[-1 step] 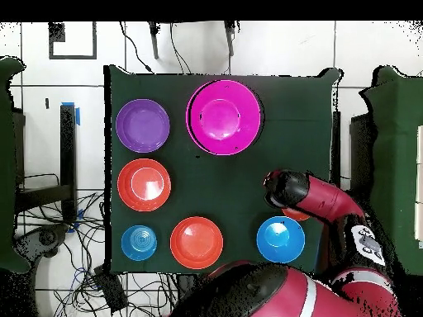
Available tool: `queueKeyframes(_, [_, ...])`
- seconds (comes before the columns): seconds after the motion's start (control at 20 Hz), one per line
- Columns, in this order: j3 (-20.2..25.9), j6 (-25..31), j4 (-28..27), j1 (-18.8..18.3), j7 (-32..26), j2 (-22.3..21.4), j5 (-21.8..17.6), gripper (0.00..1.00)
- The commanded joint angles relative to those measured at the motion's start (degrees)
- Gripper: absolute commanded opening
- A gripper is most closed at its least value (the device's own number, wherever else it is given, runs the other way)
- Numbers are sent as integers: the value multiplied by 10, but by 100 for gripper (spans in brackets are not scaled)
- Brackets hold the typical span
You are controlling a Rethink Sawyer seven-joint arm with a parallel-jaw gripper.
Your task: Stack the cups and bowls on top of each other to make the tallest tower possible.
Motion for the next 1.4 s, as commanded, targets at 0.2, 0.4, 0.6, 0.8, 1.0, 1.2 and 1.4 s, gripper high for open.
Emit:
queueKeyframes(0.2, [37,-48,47,-4,69,19,-2,100])
queueKeyframes(0.4, [39,-55,56,-12,64,15,-5,100])
queueKeyframes(0.6, [39,-53,71,-18,59,1,-9,100])
queueKeyframes(0.8, [40,-50,75,-22,55,-5,-10,100])
queueKeyframes(1.0, [45,-62,68,-29,53,6,-12,100])
queueKeyframes(1.2, [45,-33,69,-29,45,-14,-8,100])
queueKeyframes(1.4, [49,-53,75,-41,40,-10,-17,100])
